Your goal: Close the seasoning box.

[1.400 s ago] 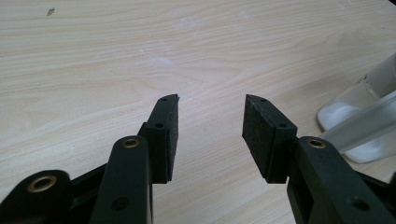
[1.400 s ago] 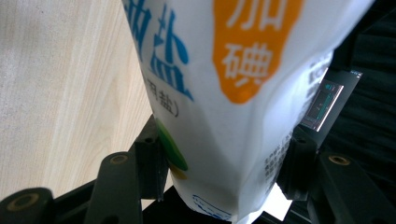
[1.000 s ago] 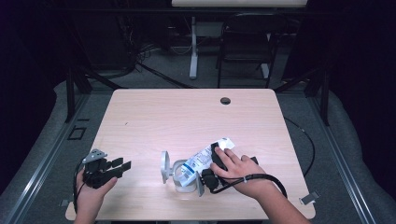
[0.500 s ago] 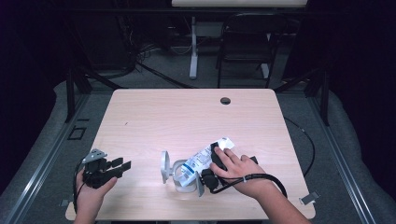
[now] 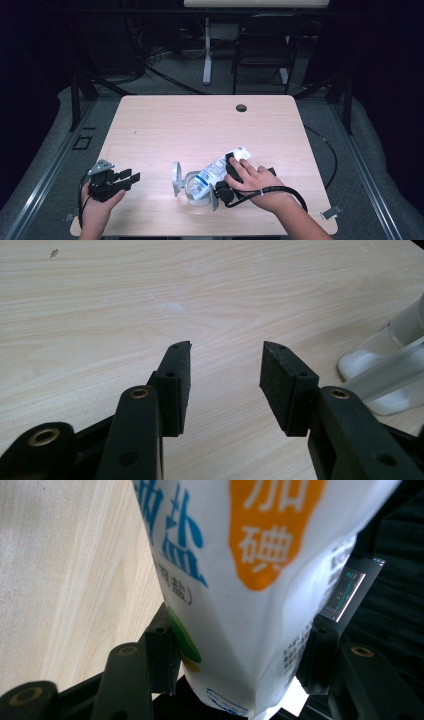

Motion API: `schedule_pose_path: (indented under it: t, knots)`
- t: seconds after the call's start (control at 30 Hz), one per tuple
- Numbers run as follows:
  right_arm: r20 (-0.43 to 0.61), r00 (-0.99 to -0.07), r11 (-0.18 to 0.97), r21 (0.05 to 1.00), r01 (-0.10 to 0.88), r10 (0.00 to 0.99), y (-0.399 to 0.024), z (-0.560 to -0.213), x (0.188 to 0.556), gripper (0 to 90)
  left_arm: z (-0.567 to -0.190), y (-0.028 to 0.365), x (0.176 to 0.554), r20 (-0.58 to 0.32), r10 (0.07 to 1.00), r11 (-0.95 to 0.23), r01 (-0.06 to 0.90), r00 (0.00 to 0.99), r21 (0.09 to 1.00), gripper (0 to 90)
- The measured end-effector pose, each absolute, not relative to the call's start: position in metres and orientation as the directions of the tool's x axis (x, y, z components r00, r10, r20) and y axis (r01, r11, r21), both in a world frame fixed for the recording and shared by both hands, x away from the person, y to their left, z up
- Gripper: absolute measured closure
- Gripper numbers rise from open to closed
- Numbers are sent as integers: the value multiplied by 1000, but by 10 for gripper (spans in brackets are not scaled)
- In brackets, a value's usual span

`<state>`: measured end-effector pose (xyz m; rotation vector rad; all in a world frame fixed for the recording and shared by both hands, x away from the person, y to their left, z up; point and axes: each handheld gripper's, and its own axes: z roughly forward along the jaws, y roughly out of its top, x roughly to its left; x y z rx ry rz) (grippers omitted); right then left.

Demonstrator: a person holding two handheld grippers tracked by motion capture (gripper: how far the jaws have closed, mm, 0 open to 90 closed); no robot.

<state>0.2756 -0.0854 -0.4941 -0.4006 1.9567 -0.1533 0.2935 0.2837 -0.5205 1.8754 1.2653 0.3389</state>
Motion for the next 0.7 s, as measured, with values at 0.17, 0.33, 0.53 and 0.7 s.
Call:
schedule_pose_path:
  t: [0.17, 0.33, 0.53, 0.7]
  knots:
    - [-862, -356, 931, -306, -200, -360, -84, -493, 275, 463, -521, 283, 294, -215, 864, -147, 637, 455, 757, 560]
    - [-862, -356, 930, -307, -202, -362, -84, -493, 275, 464, -521, 284, 294, -217, 864, -145, 638, 454, 756, 560]
    - [-864, -352, 930, -301, -213, -360, -85, -493, 276, 466, -521, 284, 294, -215, 863, -151, 640, 456, 753, 560]
    - [-864, -346, 928, -307, -212, -366, -84, -493, 276, 468, -522, 283, 294, -215, 865, -145, 636, 453, 758, 561]
